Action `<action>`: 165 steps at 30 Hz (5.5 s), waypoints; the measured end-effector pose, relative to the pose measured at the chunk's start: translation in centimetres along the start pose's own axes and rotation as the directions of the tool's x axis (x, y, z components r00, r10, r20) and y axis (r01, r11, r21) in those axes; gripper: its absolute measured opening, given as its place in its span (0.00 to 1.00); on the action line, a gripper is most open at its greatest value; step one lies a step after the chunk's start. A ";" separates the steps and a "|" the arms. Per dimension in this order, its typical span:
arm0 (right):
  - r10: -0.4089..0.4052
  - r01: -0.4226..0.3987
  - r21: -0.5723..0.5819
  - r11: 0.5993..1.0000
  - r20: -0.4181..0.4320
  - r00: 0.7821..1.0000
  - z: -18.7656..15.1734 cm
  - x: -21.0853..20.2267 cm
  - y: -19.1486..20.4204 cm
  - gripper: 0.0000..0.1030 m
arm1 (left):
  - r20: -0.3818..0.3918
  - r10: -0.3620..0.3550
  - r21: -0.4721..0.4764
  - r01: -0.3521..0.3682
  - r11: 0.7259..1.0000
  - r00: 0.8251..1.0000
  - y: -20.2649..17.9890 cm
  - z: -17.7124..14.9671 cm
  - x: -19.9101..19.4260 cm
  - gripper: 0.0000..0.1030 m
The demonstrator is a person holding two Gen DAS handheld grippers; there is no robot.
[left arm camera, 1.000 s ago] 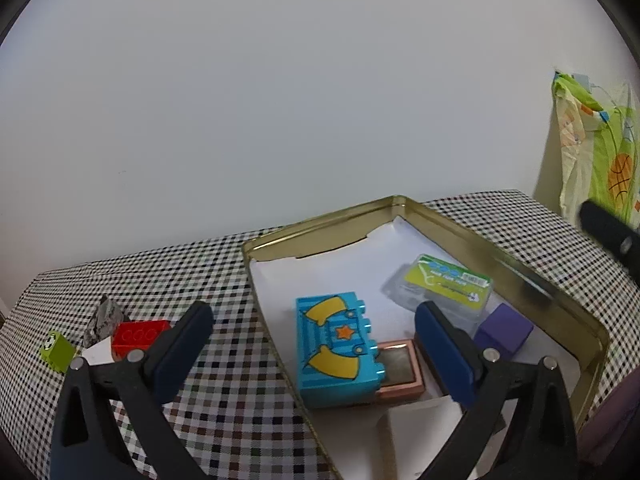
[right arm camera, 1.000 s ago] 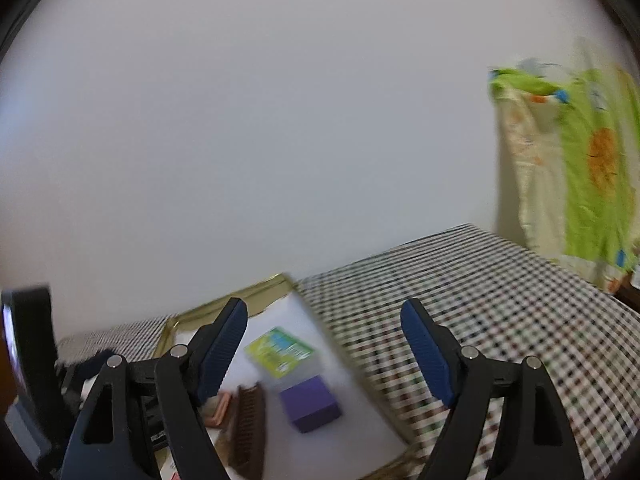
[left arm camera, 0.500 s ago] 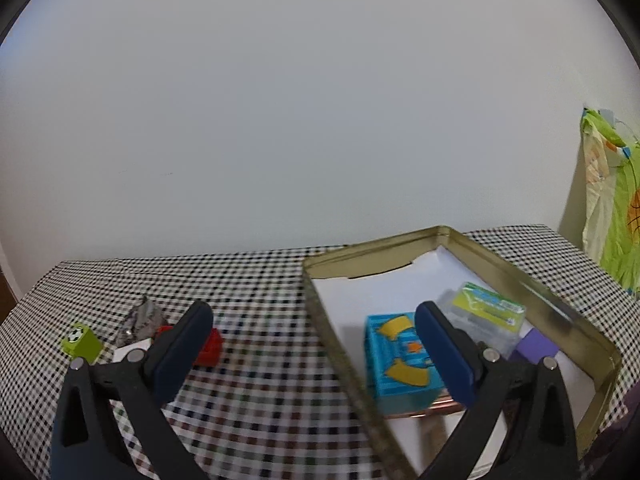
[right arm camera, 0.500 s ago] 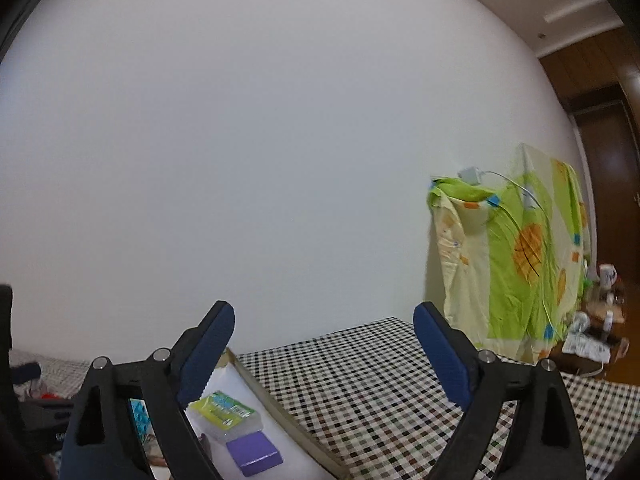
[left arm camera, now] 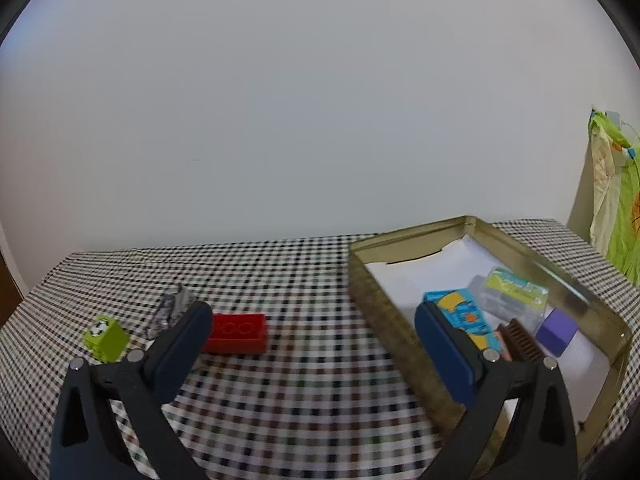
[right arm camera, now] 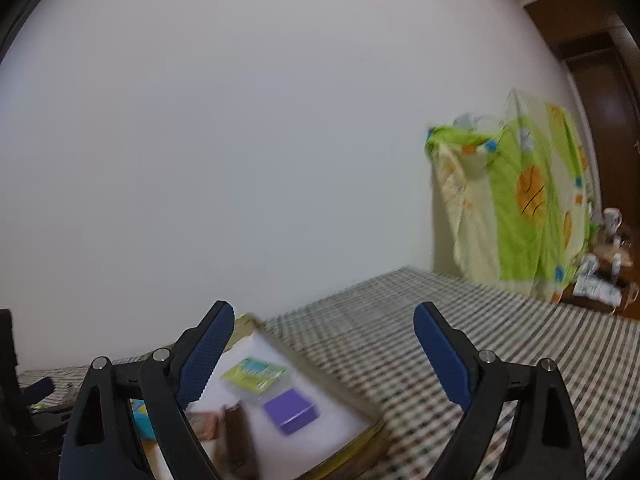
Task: Organize rigid objects
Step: 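Withdraw both grippers from the tray toward the remaining toys, then grasp the green soccer-ball brick with the left gripper while the right grasps the white block, then carry the green brick and white block over the gold tray with both grippers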
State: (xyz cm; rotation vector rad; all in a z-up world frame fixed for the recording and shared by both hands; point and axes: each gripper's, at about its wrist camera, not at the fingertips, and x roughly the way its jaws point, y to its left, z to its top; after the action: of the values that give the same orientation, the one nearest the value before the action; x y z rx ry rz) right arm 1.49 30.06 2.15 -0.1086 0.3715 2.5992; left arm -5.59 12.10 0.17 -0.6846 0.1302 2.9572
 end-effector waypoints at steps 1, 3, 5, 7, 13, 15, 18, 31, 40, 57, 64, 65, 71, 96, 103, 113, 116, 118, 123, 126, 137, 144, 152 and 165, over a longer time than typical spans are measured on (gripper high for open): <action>0.006 -0.006 -0.004 1.000 -0.003 1.000 -0.2 0.0 0.4 0.90 | -0.002 0.000 0.001 0.000 1.000 1.000 0.2 0.0 0.2 0.99; 0.016 -0.016 -0.028 0.999 0.004 1.000 -0.7 -0.4 1.8 0.90 | -0.009 0.003 0.005 -0.003 1.000 1.000 1.1 -0.1 0.2 0.99; 0.035 -0.034 -0.042 0.999 0.013 0.999 -1.0 -0.7 3.1 0.90 | -0.009 0.017 0.004 -0.017 1.000 1.000 2.2 -0.1 0.3 0.99; 0.051 -0.051 -0.040 0.998 0.008 0.999 -1.4 -0.9 4.2 0.90 | -0.009 0.033 0.003 -0.033 0.999 0.999 3.2 -0.1 0.4 0.99; 0.119 -0.121 -0.045 0.992 -0.029 0.992 -3.0 -1.8 8.6 0.90 | -0.037 0.089 -0.034 -0.090 0.995 0.995 7.9 -0.2 1.1 0.99; 0.145 -0.147 -0.057 0.987 -0.037 0.989 -3.3 -2.1 10.0 0.90 | -0.043 0.105 -0.041 -0.107 0.993 0.994 9.3 -0.2 1.4 0.99; 0.176 -0.180 -0.070 0.981 -0.053 0.983 -3.8 -2.4 11.7 0.90 | -0.052 0.127 -0.048 -0.130 0.990 0.991 11.0 -0.4 1.8 0.99; 0.240 -0.268 -0.121 0.956 -0.206 0.949 -6.1 -0.3 18.4 0.90 | -0.156 0.196 -0.087 -0.212 0.973 0.968 19.2 -0.8 4.9 0.99; 0.275 -0.328 -0.130 0.936 -0.311 0.910 -7.4 1.7 22.5 0.90 | -0.333 0.133 -0.148 -0.192 0.970 0.933 23.1 -1.7 8.1 0.91; 0.412 -0.570 -0.017 0.821 -0.673 0.614 -12.2 6.2 30.2 0.90 | -0.411 -0.001 -0.200 -0.090 0.976 0.912 25.5 -2.9 8.8 0.34; 0.405 -0.577 0.032 0.816 -0.744 0.531 -14.2 8.0 32.6 0.90 | -0.385 0.081 -0.153 -0.149 0.977 0.920 24.6 -2.4 6.2 0.30; 0.401 -0.573 0.034 0.819 -0.749 0.528 -14.3 8.3 33.1 0.90 | -0.366 0.105 -0.133 -0.163 0.978 0.925 24.7 -2.2 5.8 0.30; 0.352 -0.577 -0.024 0.816 -0.772 0.529 -15.0 8.8 35.1 0.89 | -0.344 0.169 -0.132 -0.226 0.965 0.924 26.0 -1.6 4.8 0.30; 0.543 -0.670 0.198 0.715 -0.762 0.354 -14.0 5.8 29.4 0.53 | -0.359 0.133 -0.142 -0.195 0.970 0.924 25.8 -2.0 5.5 0.30; 0.514 -0.728 0.005 0.685 -0.711 0.479 -11.4 4.7 27.9 0.53 | -0.350 0.141 -0.141 -0.201 0.969 0.926 26.1 -2.3 4.9 0.30; 0.499 -0.907 -0.093 0.411 -0.809 0.309 -13.5 5.5 32.0 0.57 | -0.342 0.170 -0.182 -0.243 0.953 0.924 28.7 -1.9 3.7 0.30; 0.485 -0.935 -0.144 0.324 -0.824 0.294 -13.8 5.1 32.8 0.58 | -0.352 0.175 -0.198 -0.256 0.946 0.920 29.4 -1.8 3.7 0.30; 0.471 -0.941 -0.174 0.291 -0.830 0.299 -14.1 5.1 33.0 0.65 | -0.356 0.178 -0.202 -0.262 0.944 0.917 29.5 -1.8 3.5 0.30; 0.444 -0.975 -0.091 0.203 -0.879 0.174 -15.4 5.9 33.9 0.70 | -0.359 0.180 -0.205 -0.266 0.942 0.916 29.6 -1.8 3.5 0.30; 0.438 -0.983 -0.102 0.152 -0.885 0.159 -15.1 4.8 33.1 0.72 | -0.358 0.176 -0.205 -0.260 0.944 0.917 29.6 -1.7 3.5 0.30; 0.465 -0.820 -0.016 0.572 -0.817 0.341 -13.9 7.3 32.1 0.58 | -0.344 0.146 -0.200 -0.224 0.954 0.928 28.5 -1.3 3.1 0.30; 0.583 -0.692 0.167 0.703 -0.693 0.425 -11.2 7.5 27.8 0.58 | -0.324 0.082 -0.172 -0.143 0.975 0.943 26.3 -1.2 3.4 0.30; 0.440 -0.528 -0.034 0.849 -0.508 0.741 -8.0 6.2 25.2 0.58 | -0.286 0.111 -0.076 -0.138 0.987 0.952 23.4 -1.1 3.6 0.30; 0.393 -0.477 -0.188 0.859 -0.355 0.848 -5.7 4.1 24.8 0.58 | -0.127 -0.105 -0.176 0.082 0.981 0.986 24.8 0.7 1.5 0.30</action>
State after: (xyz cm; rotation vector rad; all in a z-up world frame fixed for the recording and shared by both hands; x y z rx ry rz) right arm -14.34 9.75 2.11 -0.5940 0.1526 3.0882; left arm -10.18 -12.26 1.62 -0.8875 -0.1432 2.8538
